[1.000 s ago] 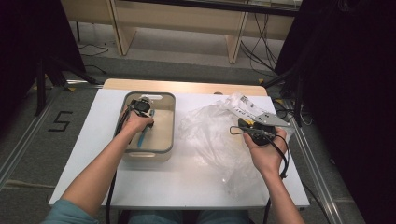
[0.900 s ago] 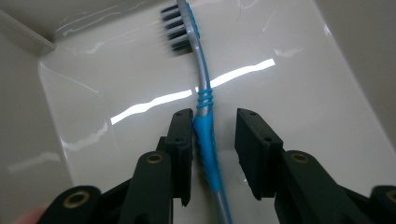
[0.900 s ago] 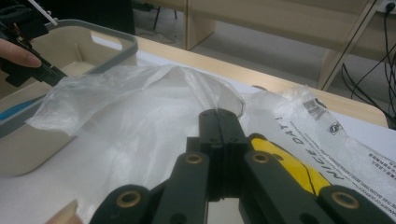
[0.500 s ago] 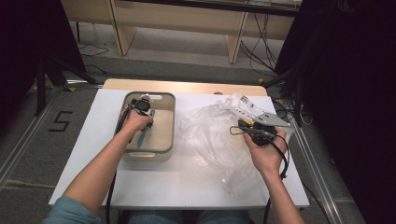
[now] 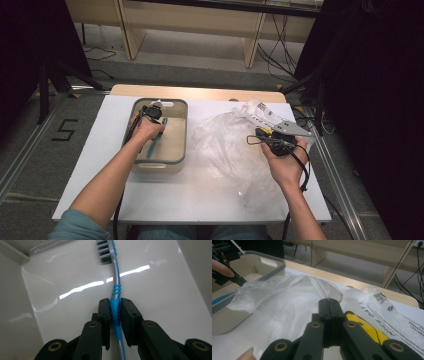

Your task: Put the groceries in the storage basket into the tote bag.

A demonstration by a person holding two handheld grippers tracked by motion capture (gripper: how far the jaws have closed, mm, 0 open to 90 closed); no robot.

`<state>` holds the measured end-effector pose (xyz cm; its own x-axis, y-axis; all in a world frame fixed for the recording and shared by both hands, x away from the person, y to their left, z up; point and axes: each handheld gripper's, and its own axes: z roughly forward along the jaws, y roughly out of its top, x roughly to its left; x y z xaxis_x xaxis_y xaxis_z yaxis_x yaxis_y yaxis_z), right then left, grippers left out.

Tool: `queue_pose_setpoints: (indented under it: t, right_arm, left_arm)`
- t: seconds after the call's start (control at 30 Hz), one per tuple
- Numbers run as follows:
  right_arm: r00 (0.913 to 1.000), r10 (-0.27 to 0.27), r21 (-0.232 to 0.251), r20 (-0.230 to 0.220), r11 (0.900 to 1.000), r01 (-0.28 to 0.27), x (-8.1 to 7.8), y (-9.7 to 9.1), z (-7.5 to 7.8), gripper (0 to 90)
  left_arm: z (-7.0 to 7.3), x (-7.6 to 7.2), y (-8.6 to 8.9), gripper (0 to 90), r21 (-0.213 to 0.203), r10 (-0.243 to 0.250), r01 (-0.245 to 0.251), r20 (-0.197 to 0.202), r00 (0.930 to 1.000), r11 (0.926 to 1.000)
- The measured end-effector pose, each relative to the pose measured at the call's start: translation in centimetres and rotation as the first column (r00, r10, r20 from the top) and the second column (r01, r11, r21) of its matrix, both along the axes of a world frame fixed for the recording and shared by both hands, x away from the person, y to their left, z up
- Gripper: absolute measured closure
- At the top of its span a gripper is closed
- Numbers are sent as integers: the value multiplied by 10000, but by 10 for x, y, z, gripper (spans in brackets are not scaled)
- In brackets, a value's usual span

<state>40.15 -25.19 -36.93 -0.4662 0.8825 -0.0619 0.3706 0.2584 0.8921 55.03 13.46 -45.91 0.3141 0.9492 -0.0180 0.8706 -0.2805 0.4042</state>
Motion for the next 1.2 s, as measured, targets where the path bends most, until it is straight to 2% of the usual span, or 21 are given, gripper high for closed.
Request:
queue_pose_setpoints:
  t: [0.4,0.57,0.67,1.2]
  right_arm:
    - [10000,-9,2,7,10000,9,0,-1,-1,900]
    - [10000,-9,8,9,10000,9,0,-1,-1,900]
    - [10000,-17,-5,13,10000,17,0,-1,0,900]
    - [10000,-24,-10,21,10000,24,0,-1,-1,900]
  left_arm:
    - [1,0,-4,792,361,-156,158,-77,9998,9992]
    - [2,0,-4,795,313,-135,139,-133,9998,9994]
    - [3,-1,-5,798,436,-149,152,-73,9999,9989]
    - [4,-2,-4,803,281,-80,80,-10,10000,9996]
